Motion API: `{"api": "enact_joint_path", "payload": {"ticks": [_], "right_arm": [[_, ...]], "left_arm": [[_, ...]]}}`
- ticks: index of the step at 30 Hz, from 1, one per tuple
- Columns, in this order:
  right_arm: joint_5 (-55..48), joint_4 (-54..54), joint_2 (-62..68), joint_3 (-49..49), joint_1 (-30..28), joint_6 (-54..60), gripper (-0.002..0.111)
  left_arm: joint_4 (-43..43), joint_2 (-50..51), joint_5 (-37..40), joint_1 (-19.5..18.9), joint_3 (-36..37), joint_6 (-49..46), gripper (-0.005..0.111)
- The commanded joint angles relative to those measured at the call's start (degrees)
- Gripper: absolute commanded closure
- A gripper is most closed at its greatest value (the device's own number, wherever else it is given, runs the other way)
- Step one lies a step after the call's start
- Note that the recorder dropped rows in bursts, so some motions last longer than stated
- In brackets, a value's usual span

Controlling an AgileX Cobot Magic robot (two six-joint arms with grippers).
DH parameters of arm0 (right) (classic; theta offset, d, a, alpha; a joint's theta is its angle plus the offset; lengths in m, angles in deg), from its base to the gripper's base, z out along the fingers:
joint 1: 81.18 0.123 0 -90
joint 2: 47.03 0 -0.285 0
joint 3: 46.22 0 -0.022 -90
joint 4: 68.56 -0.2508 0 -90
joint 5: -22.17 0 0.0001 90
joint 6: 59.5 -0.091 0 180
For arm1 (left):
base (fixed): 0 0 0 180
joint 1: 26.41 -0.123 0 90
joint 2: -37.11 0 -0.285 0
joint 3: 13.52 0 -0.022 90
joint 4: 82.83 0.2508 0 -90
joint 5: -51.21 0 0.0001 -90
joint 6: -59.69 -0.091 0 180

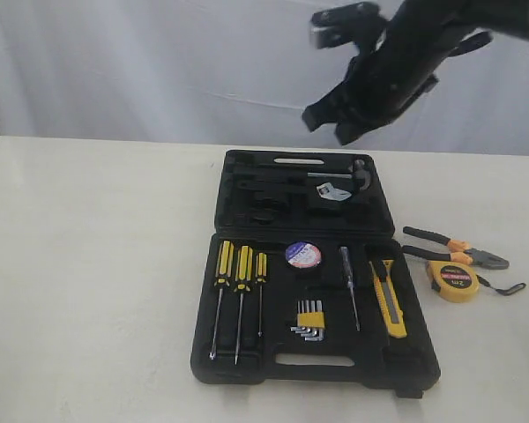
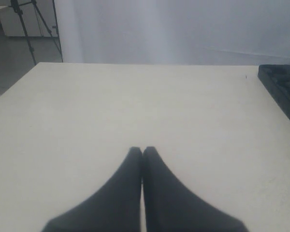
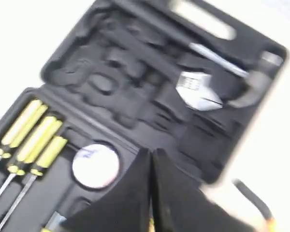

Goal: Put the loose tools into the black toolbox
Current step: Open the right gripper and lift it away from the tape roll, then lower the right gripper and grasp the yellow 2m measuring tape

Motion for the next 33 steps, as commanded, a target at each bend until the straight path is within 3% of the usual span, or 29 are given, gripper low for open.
{"api": "enact_joint_path", "payload": {"ticks": [1,6,13,29,33], "right_arm": [[-7.58,1.13,-2.01,-0.02,-7.89,-2.94,0.108],[-12.7,-3.55,-1.79,4.73,-17.95,-0.35,0.108],[-4.87,-10.64,-1.79,18.3,-26.3,10.04,0.108],[4.17,-12.2,-1.79,20.66,-21.34,10.44,0.109],[7.57,-6.98,-1.79,20.66,-21.34,7.27,0.108]], "left_arm": [[0.0,-0.32,-0.06,0.33,0.05,0.12,0.107],[0.0,-0.32,-0.06,0.33,0.05,0.12,0.107],[0.0,-0.32,-0.06,0.33,0.05,0.12,0.107],[0.0,-0.32,-0.06,0.33,0.05,0.12,0.107],[0.0,-0.32,-0.06,0.33,0.05,0.12,0.107]]}}
